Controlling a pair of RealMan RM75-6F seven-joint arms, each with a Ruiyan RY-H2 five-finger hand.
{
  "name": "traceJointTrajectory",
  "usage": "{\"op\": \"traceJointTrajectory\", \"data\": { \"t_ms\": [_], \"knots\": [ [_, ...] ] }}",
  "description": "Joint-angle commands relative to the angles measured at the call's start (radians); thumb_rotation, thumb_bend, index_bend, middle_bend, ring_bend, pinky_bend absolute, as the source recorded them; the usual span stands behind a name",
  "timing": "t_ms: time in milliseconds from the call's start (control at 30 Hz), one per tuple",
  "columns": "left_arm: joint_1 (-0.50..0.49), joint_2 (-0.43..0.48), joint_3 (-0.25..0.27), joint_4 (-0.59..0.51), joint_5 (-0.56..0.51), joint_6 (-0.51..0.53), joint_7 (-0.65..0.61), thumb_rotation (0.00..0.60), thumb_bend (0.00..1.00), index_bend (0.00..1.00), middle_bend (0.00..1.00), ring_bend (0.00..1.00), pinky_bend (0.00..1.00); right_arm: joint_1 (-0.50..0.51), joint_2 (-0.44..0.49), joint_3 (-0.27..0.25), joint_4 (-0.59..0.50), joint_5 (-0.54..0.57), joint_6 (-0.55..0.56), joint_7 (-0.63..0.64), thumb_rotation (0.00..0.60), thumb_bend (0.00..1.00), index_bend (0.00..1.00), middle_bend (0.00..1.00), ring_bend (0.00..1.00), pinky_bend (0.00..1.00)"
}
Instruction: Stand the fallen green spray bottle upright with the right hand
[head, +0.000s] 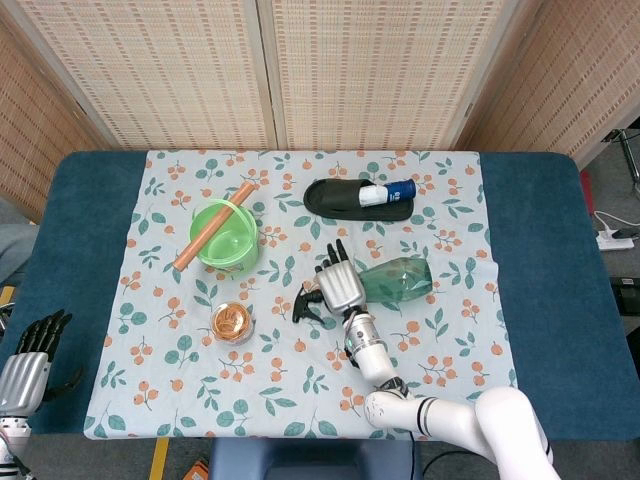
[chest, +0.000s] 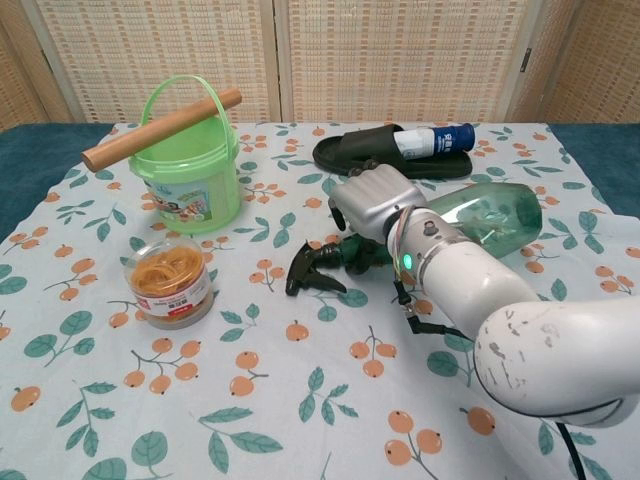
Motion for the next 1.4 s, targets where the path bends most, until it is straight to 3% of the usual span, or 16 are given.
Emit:
{"op": "traceJointTrajectory", "data": {
  "t_ms": [33, 433, 867, 1400],
  "knots": [
    [0.000, 0.000, 0.000, 0.001, 0.000, 0.000, -0.001, 0.600, 0.29, 0.00, 0.00, 0.00, 0.00, 0.003, -0.011, -0.006, 0.021, -0.012, -0.005, 0.014, 0.600, 0.00, 0.46, 0.39, 0.09, 0.00],
    [0.001, -0.001, 0.002, 0.001, 0.002, 0.002, -0.004, 0.600, 0.29, 0.00, 0.00, 0.00, 0.00, -0.001, -0.019, -0.014, 0.041, -0.040, 0.008, 0.027, 0.600, 0.04, 0.65, 0.51, 0.19, 0.00],
    [-0.001, -0.002, 0.001, 0.005, -0.001, -0.005, -0.012, 0.600, 0.29, 0.00, 0.00, 0.00, 0.00, -0.003, -0.036, -0.022, 0.079, -0.085, 0.017, 0.054, 0.600, 0.11, 0.78, 0.60, 0.28, 0.02],
    [0.000, -0.002, 0.002, 0.006, -0.002, -0.008, -0.021, 0.600, 0.29, 0.00, 0.00, 0.00, 0.00, -0.021, -0.010, -0.025, 0.074, -0.154, 0.024, 0.134, 0.600, 0.13, 0.85, 0.66, 0.32, 0.05]
  ]
}}
